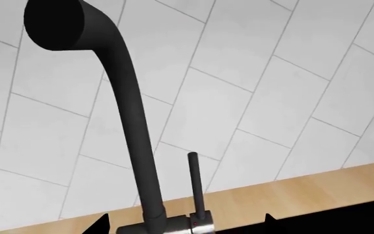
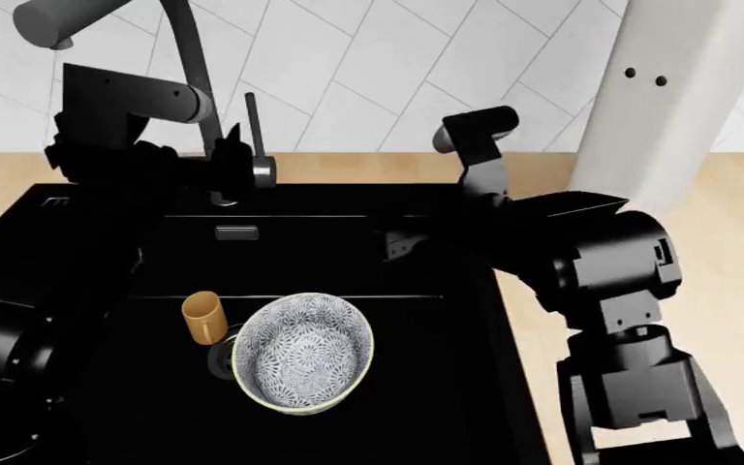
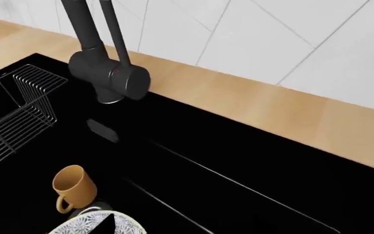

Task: Pick the cup and bowl from the sink and place them on the counter for drying.

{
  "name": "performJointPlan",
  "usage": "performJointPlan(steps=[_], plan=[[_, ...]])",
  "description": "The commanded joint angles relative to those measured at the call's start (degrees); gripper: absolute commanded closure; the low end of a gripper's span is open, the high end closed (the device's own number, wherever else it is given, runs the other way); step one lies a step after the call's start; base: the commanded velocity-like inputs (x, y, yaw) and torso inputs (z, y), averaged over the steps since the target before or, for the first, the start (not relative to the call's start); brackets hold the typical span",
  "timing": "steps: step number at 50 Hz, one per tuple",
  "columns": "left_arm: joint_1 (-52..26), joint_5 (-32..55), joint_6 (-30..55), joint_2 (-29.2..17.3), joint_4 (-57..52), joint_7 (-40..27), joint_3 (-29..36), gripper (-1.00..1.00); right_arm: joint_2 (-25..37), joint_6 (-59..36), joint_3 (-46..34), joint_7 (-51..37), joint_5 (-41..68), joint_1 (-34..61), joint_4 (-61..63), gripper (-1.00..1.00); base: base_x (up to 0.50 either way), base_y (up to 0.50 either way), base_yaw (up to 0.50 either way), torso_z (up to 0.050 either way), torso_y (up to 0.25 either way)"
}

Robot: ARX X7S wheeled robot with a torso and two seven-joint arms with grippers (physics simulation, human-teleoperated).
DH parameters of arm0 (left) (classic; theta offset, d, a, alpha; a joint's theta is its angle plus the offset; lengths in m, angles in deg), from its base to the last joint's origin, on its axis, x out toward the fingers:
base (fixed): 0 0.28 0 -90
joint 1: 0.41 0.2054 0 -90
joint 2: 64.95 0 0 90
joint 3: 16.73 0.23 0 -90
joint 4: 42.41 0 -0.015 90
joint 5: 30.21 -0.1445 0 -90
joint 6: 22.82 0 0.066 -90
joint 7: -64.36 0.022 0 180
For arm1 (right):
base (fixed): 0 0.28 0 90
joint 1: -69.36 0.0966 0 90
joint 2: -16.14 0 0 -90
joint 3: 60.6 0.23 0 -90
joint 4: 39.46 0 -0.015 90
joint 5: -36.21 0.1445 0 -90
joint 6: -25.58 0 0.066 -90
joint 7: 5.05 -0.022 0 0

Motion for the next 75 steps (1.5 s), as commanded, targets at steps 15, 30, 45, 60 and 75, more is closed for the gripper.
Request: performJointPlan(steps=[15, 30, 45, 60, 75], plan=[[0.09, -0.03, -3.75, 0.69, 3.56, 1.86, 0.39, -1.0, -6.54, 15.32, -11.97, -0.13, 12.17, 6.53, -33.21, -1.0, 0.0, 0.0, 0.0, 0.0, 0.0], [-0.87, -0.19, -7.67, 3.09, 7.93, 2.95, 2.81, -1.0, -6.62, 27.29, -33.28, -5.77, 35.64, 5.11, -43.7, -1.0, 0.0, 0.0, 0.0, 0.0, 0.0], [-1.67, 0.66, -8.01, 2.42, 7.94, 3.67, 2.41, -1.0, -3.93, 25.65, -34.02, -16.23, 42.81, 1.58, -37.49, -1.0, 0.0, 0.0, 0.0, 0.0, 0.0], [0.59, 2.05, -8.6, 1.36, 5.96, 3.88, 0.5, -1.0, -2.5, 22.55, -31.92, -19.45, 47.29, -2.3, -32.37, -1.0, 0.0, 0.0, 0.0, 0.0, 0.0], [0.6, 1.65, -9.8, 1.45, 7.31, 3.75, 1.27, -1.0, -3.9, 27.59, -29.75, -21.17, 48.98, -7.74, -35.44, -1.0, 0.0, 0.0, 0.0, 0.0, 0.0]])
